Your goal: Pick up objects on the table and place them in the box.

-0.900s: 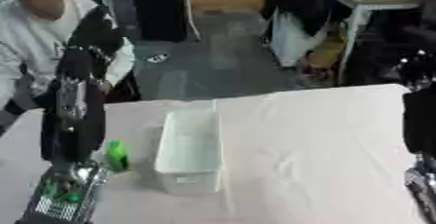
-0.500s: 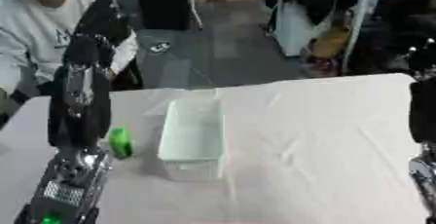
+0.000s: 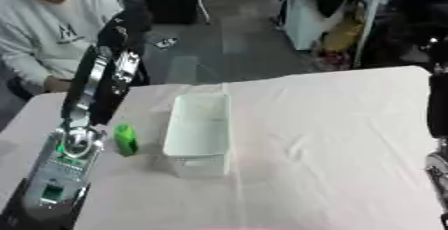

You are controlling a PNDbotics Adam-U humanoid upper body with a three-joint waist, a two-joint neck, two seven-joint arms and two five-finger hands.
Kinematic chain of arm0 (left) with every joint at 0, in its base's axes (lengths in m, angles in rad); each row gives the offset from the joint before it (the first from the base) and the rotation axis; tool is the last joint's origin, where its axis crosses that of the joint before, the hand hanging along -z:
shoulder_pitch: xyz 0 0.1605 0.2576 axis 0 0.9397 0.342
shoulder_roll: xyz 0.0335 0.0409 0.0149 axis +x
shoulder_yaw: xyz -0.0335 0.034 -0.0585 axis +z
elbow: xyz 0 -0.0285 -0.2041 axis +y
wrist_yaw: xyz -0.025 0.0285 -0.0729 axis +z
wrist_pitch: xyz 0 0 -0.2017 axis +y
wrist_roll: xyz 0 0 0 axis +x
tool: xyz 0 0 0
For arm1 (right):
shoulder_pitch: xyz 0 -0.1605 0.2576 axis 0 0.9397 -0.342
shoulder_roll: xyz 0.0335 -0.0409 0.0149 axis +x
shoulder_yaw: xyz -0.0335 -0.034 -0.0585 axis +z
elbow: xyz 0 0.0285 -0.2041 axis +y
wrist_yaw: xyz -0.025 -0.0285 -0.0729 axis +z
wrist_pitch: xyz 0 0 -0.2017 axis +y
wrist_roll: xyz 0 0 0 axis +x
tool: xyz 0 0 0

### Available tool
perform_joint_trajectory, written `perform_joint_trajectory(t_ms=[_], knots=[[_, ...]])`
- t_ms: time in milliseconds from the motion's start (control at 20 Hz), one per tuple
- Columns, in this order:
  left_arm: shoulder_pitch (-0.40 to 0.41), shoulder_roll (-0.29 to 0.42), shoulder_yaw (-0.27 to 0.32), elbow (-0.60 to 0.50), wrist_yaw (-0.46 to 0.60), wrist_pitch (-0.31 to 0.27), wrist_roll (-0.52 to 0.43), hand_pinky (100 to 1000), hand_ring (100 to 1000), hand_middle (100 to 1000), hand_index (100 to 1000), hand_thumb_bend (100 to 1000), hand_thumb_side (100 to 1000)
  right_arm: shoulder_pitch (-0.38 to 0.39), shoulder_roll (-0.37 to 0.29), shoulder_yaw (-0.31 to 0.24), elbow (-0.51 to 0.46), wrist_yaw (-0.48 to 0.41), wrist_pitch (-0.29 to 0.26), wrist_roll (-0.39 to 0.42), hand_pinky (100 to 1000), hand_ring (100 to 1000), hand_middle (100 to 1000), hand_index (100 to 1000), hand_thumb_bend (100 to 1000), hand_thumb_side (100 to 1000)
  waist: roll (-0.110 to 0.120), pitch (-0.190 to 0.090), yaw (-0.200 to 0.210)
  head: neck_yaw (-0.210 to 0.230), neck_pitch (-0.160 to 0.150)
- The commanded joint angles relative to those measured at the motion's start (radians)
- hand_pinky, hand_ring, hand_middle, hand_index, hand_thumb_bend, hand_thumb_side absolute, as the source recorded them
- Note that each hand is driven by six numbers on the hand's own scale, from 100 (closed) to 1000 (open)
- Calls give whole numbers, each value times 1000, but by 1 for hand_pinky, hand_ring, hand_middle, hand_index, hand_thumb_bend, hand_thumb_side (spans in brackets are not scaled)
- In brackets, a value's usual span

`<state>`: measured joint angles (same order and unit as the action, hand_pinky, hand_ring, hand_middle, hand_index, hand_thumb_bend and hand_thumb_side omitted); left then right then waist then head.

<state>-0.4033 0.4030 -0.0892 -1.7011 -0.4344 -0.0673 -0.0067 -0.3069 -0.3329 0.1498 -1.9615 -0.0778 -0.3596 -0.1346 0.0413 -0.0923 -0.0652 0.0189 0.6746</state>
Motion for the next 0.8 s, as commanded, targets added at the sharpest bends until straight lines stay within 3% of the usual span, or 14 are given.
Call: perform_joint_trajectory(t_ms=[50,500,800], knots=[[-53,85,7,85,-152,62,-129,892,858,945,938,532,1000,-6,-16,-9,-5,-1,3,-1,673,675,724,755,100,959,1,-10,0,15,8],[-156,152,-2,342,-388,110,-385,925,893,978,999,473,1000,-6,-14,-7,1,-3,8,3,672,671,718,754,100,962,6,-15,-6,30,3],[-200,162,2,483,-518,213,-609,948,926,1000,1000,456,1000,-6,-14,-6,2,-4,11,6,671,670,715,754,100,962,7,-17,-8,37,-9]])
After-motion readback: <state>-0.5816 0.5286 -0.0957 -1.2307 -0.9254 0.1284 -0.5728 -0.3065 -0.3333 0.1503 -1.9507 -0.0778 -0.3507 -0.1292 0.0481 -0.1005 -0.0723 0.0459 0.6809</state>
